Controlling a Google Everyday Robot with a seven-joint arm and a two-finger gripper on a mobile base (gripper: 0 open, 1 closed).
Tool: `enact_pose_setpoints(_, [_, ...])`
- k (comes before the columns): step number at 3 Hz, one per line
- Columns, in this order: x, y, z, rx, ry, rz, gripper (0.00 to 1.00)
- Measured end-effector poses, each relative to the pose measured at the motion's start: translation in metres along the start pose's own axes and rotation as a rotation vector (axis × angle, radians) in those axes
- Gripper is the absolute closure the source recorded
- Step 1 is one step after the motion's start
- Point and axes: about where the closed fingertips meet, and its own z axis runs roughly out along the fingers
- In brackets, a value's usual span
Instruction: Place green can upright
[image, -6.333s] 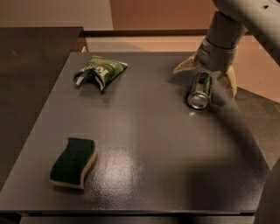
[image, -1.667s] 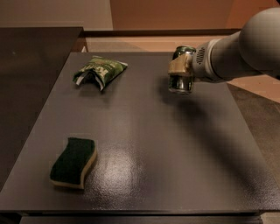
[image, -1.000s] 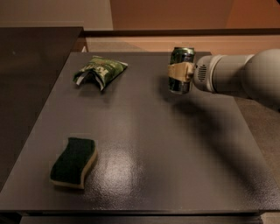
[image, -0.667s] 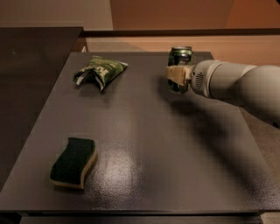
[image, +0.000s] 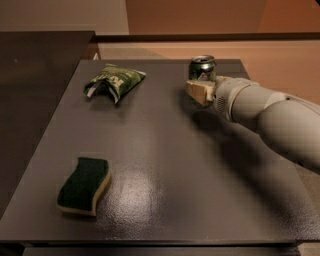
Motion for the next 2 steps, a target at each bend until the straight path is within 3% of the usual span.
enact_pose_setpoints(2, [-0.0073, 0.0042, 0.0024, -0.039, 0.083, -0.002, 1.00])
